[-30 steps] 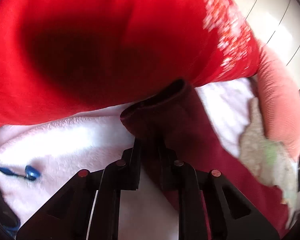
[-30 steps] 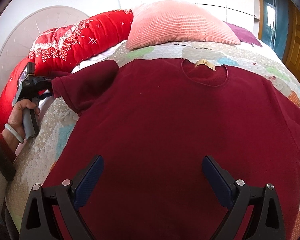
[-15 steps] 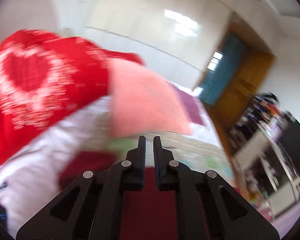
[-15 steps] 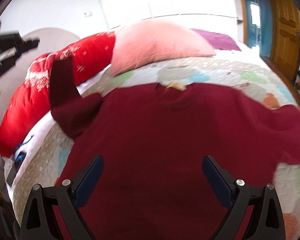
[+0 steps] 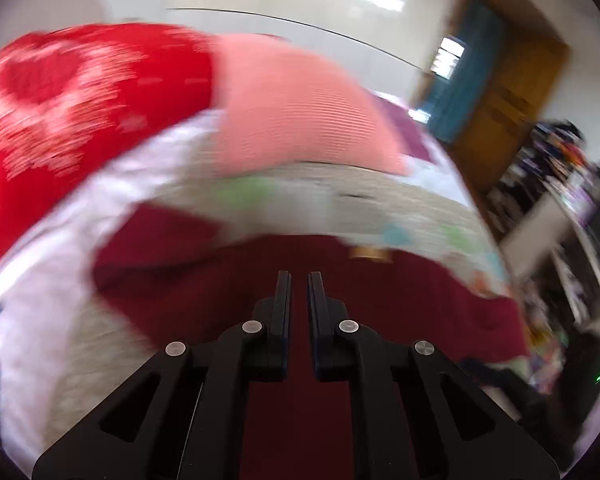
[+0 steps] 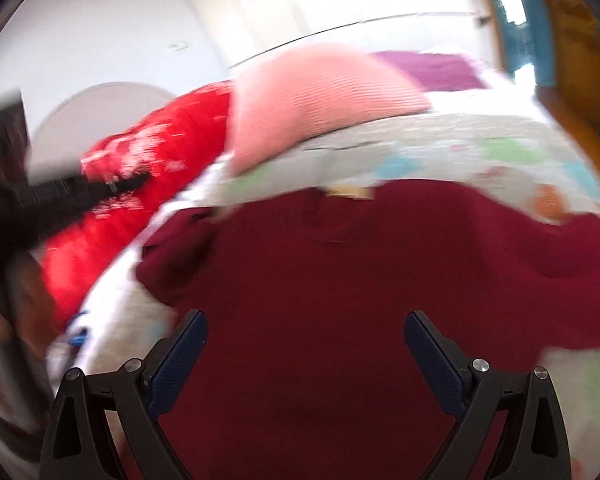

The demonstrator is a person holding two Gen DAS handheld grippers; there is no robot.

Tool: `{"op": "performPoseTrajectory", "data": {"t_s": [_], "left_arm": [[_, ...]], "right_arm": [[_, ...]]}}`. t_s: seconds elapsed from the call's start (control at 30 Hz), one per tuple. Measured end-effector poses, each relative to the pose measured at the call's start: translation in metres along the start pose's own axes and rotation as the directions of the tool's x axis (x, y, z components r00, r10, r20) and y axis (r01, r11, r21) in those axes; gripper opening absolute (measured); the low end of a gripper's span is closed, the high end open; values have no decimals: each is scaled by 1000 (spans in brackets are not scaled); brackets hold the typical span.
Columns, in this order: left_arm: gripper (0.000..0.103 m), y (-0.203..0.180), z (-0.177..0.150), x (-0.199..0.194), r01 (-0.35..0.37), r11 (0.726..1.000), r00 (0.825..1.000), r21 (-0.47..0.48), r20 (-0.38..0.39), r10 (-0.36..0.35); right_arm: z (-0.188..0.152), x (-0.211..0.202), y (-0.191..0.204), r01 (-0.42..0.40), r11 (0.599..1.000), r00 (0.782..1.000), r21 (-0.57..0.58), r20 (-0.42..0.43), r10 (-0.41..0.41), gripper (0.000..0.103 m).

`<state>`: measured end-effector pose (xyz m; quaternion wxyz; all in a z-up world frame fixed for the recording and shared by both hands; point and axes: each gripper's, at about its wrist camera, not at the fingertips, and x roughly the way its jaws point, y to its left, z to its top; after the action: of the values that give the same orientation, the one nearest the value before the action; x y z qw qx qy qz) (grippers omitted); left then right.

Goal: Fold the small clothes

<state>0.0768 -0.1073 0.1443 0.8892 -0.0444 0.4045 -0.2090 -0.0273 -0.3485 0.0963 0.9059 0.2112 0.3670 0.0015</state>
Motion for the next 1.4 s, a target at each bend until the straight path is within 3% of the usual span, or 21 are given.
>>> {"op": "performPoseTrajectory", "data": {"t_s": [0.07,0.1,0.13,0.17,0.23,0.33,0.43,0.5,0.57,0.67,0.73,0.8,0.83,0.9,1.0,1.13,1.3,1.4], "left_arm": [[15,42,-9,-4,-135,989,989,-57,44,138],[27,65,-13,-2,-197,976,977,-95,60,203],[38,83,-16,1,-227,966,970,-125,64,236],[42,101,-20,5,-247,955,964,-164,59,260],[42,132,-30,13,-239,942,966,-237,37,254],[42,153,-33,29,-251,938,965,-240,9,261],[42,164,-30,39,-240,936,969,-256,-5,247],[43,167,-27,40,-214,944,974,-252,12,224],[44,168,-27,42,-242,940,968,-241,8,251],[44,173,-32,46,-225,940,974,-255,-24,227],[44,173,-34,45,-220,941,975,-257,-30,219],[44,168,-35,42,-225,943,973,-245,-16,228],[44,167,-35,42,-232,943,972,-238,-13,235],[44,166,-35,43,-242,943,970,-228,-22,243],[44,168,-36,38,-227,941,972,-252,-4,233],[44,163,-36,24,-201,943,973,-266,53,223],[44,142,-36,20,-170,954,977,-246,88,196],[44,120,-39,25,-138,971,985,-195,78,156]], "right_arm": [[15,16,24,-93,996,996,-5,-11,93,98],[24,24,39,-136,991,991,-18,-14,135,98],[35,36,56,-183,983,983,-32,-13,183,98],[41,45,67,-210,977,978,-31,-14,210,97],[59,80,93,-292,956,955,18,-47,292,95],[73,131,116,-343,936,931,84,-105,350,85],[78,180,128,-263,957,940,120,-190,282,80],[77,200,126,-273,941,922,202,-225,316,78],[74,207,128,-315,916,902,249,-222,370,78],[71,221,139,-300,923,909,240,-222,353,78],[69,237,136,-271,913,907,304,-239,348,75],[68,253,131,-277,887,900,369,-223,374,63],[67,262,129,-260,887,912,381,-205,355,57],[69,267,130,-240,907,929,347,-189,318,10],[81,248,133,-256,925,941,283,-147,305,8],[110,160,128,-255,962,967,99,14,255,8],[117,39,79,-118,992,977,-54,175,126,8],[99,-9,30,-12,997,978,-72,206,27,8]]}}
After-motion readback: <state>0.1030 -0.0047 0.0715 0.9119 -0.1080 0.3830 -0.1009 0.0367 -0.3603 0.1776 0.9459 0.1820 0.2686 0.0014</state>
